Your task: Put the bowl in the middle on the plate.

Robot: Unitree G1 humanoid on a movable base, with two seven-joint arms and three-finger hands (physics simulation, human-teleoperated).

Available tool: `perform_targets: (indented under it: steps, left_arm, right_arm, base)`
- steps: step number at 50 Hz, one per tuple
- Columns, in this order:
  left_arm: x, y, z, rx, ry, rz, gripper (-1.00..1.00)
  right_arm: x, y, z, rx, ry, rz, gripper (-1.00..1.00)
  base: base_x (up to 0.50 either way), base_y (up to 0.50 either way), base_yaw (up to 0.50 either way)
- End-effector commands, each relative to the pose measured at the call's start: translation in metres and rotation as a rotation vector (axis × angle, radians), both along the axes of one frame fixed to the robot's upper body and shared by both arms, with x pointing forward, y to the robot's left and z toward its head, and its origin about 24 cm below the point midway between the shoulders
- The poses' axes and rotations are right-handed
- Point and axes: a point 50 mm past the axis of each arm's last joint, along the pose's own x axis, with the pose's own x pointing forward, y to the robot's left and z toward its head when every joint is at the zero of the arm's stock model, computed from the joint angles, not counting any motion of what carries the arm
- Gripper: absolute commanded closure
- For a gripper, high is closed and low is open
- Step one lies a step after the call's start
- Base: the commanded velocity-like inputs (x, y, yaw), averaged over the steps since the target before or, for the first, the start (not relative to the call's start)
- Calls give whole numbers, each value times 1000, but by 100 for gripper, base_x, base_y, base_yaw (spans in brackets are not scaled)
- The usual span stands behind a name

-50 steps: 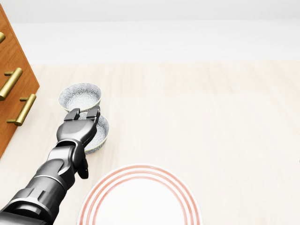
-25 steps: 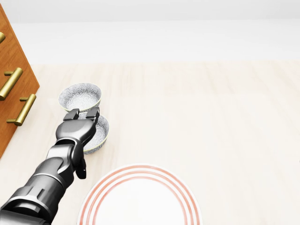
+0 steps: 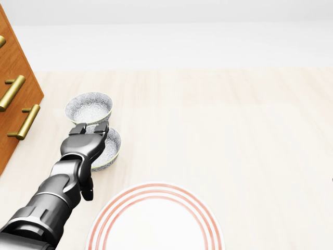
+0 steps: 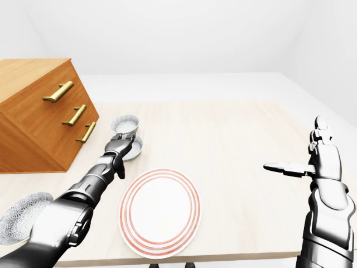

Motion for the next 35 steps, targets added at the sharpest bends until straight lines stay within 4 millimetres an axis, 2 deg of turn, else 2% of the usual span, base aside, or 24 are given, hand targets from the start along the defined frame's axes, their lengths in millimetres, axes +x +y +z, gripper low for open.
perform_targets:
  steps: [1, 35]
  left_arm:
    - [-1, 1, -1, 2, 5, 3, -100]
    - [-2, 2, -3, 2, 20, 0, -100]
  right_arm:
    - [0, 0, 0, 0, 1, 1, -100]
    - [0, 1, 0, -2, 0, 2, -100]
  base:
    - [0, 0, 0]
    - [0, 0, 0]
